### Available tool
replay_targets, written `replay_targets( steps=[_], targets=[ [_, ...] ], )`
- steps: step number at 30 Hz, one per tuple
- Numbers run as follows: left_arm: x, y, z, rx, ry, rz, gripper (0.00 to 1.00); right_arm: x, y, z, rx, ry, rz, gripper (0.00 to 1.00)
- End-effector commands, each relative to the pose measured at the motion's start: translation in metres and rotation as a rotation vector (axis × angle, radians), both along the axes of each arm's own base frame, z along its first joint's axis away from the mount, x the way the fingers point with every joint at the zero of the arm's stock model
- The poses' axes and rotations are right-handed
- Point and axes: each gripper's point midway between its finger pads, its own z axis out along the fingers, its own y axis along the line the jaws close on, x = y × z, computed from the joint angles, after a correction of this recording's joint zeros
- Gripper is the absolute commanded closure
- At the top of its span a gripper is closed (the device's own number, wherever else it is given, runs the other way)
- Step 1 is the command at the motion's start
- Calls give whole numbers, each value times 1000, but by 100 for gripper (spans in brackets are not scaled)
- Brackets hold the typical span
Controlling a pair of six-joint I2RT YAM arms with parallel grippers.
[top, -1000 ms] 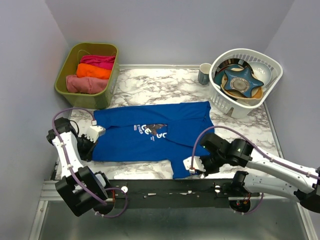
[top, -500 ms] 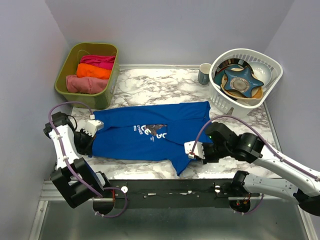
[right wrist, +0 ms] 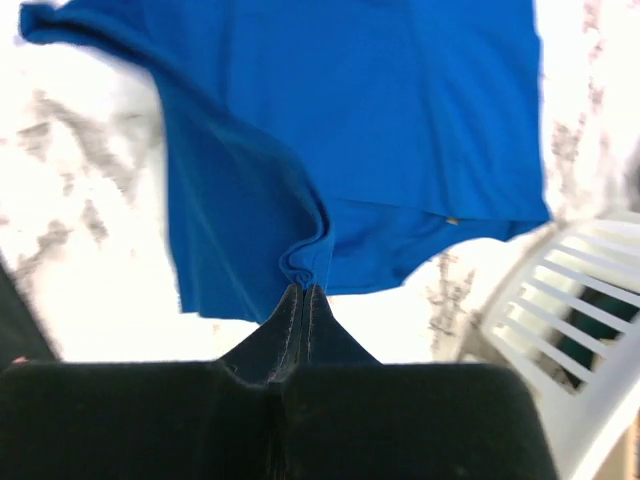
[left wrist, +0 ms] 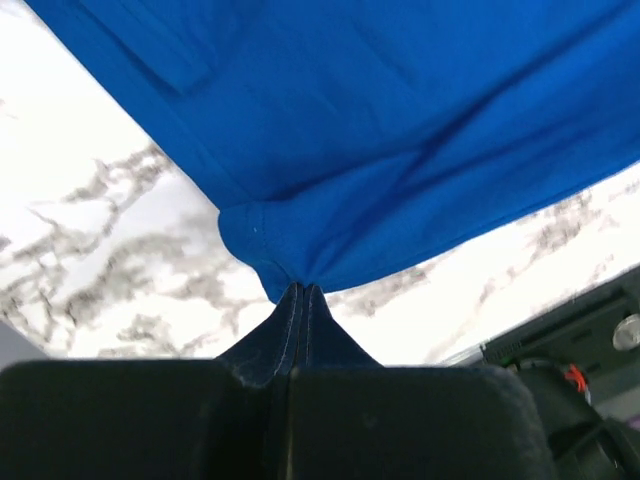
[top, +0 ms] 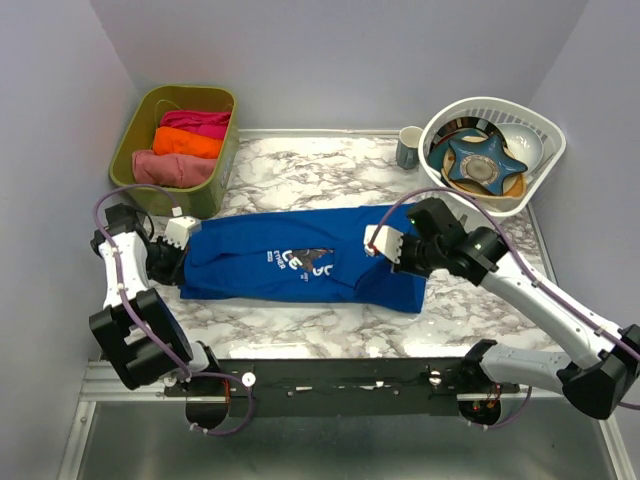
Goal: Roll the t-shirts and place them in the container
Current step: Fold the T-shirt at the center of the board.
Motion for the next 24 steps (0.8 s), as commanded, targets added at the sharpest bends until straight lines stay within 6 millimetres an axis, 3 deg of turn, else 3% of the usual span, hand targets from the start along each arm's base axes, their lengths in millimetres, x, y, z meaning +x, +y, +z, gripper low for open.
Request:
replay_targets(
  steps=[1,7,11,13,18,24],
  targets=[
    [48,0,7,-36,-109,56,100,52,4,29,-22,-144,-22,100],
    [80,-14,13,-114,-126,48,100,84,18,31,-70,-147,9,99],
    [97,-4,17,-87,-121,51,100,112,20,29,-86,-188,14,99],
    [98,-1,16,-80,-102,54,100,126,21,26,-93,-189,15,100],
    [100,-2,16,-52,-67,44,100,164,17,50,-54,-247,-1,99],
    [97,-1,6,-28,-34,77,100,178,17,51,-50,-245,28,100]
  ],
)
